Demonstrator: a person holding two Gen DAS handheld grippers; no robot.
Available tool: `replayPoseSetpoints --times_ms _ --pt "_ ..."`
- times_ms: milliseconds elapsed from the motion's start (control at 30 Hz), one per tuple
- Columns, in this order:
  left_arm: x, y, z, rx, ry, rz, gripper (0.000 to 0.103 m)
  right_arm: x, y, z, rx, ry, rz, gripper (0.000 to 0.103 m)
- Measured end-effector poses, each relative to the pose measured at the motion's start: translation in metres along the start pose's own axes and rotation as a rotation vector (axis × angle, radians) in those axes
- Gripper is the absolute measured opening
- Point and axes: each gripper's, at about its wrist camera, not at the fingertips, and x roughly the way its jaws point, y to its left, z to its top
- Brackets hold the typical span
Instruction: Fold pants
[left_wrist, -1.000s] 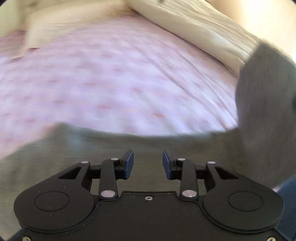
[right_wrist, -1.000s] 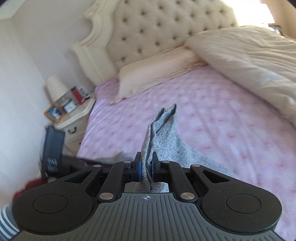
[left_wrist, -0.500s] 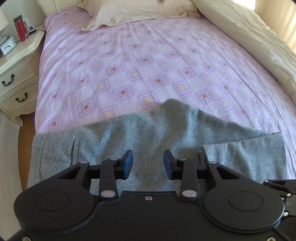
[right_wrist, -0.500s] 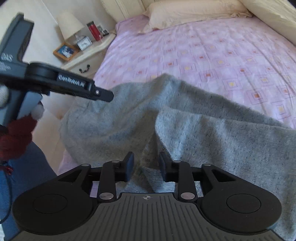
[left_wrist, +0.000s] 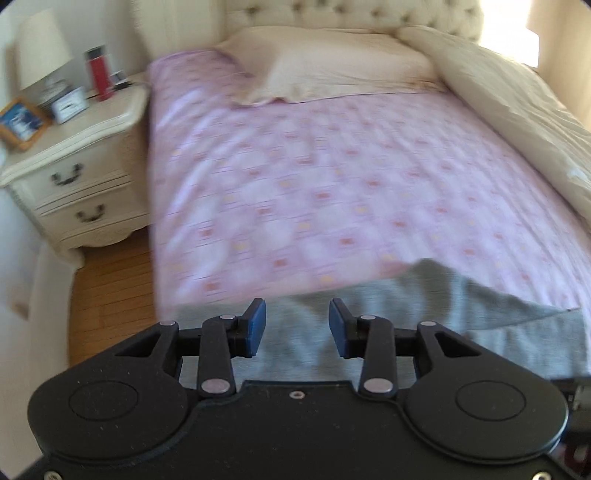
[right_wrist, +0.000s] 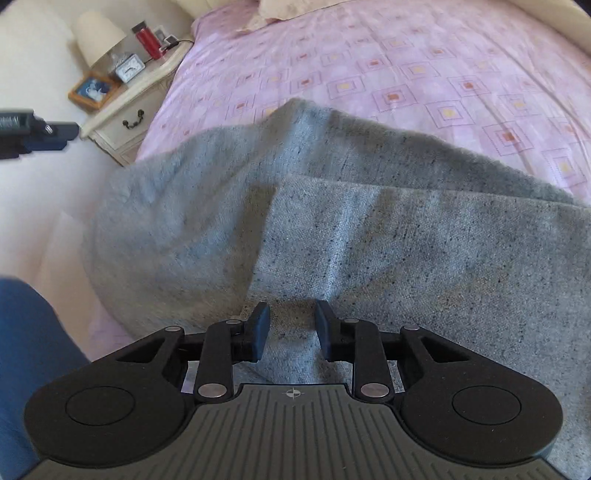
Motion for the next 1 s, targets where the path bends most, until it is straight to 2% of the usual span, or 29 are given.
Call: replayPoseSetpoints --times_ms 67,133,200,300,433,600,667,767,867,1000 --pt "-0.001 0.026 -0.003 -0.040 -0.006 0.018 0.047 -0.002 0.005 -0.001 -0.037 0.001 -0.013 0.028" --pt "0.001 0.051 -0.009 -0.066 0.002 0.013 0.048 -0.003 0.000 0.000 -0.006 0.008 0.004 0.028" --pt "0.007 0.071 -0.017 -0.081 0.025 0.017 0.053 -0.003 -0.005 0.002 0.039 0.015 0.026 0.028" --pt "0.023 0.096 -0.035 -0.123 0.077 -0.002 0.053 -0.002 -0.009 0.002 0.072 0.020 0.041 0.028" --pt "0.050 0.123 -0.062 -0.236 0.161 -0.108 0.053 0.003 -0.008 0.006 0.059 0.025 0.029 0.028" --pt "0.072 0.134 -0.101 -0.309 0.219 -0.175 0.054 0.006 -0.006 0.009 0.060 0.031 0.025 0.028" --pt "0.075 0.137 -0.113 -0.343 0.222 -0.216 0.054 0.007 -0.008 0.010 0.069 0.033 0.029 0.028" --pt "0.076 0.144 -0.130 -0.422 0.214 -0.289 0.061 0.008 -0.009 0.011 0.075 0.035 0.029 0.028" --pt "0.078 0.150 -0.144 -0.489 0.213 -0.356 0.062 0.007 -0.009 0.011 0.068 0.035 0.026 0.027" --pt "0.093 0.154 -0.151 -0.580 0.228 -0.468 0.064 0.008 -0.009 0.011 0.066 0.035 0.026 0.027"
